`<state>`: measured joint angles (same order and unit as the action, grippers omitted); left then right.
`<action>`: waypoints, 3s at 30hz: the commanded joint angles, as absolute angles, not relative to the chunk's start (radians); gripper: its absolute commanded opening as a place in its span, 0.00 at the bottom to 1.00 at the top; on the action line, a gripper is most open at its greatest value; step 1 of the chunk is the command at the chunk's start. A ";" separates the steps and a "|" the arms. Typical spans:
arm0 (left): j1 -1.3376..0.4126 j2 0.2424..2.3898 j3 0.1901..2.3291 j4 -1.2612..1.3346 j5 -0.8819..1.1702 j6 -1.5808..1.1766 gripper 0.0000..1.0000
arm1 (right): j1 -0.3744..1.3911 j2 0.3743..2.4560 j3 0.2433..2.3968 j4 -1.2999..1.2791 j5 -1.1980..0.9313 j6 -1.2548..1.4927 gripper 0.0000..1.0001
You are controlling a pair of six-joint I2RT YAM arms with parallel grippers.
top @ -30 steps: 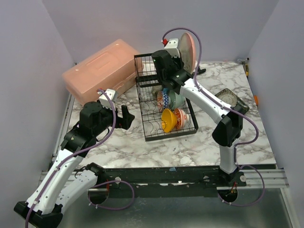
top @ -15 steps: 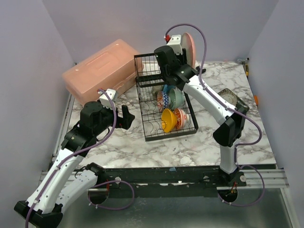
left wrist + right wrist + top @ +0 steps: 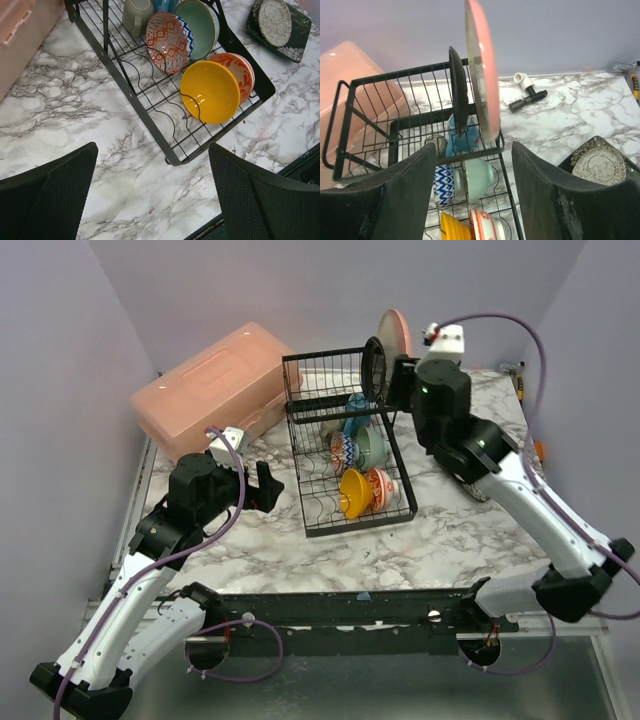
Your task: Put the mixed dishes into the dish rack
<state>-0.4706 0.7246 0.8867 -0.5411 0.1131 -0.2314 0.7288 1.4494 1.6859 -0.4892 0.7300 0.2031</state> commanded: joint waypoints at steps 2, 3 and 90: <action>-0.465 0.710 0.885 -0.535 0.122 -0.232 0.91 | 0.720 1.203 1.396 -0.237 0.789 0.198 0.67; -0.465 0.710 0.886 -0.535 0.122 -0.232 0.91 | 0.707 1.157 1.349 -0.207 0.815 0.189 0.68; -0.466 0.722 0.882 -0.532 0.144 -0.236 0.91 | -0.614 1.713 0.538 0.529 -0.668 0.857 0.00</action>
<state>-0.4706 0.7250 0.8867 -0.5407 0.1276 -0.2317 -0.6083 1.7828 0.5621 0.5999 -0.6701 0.8829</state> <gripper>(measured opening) 0.914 0.006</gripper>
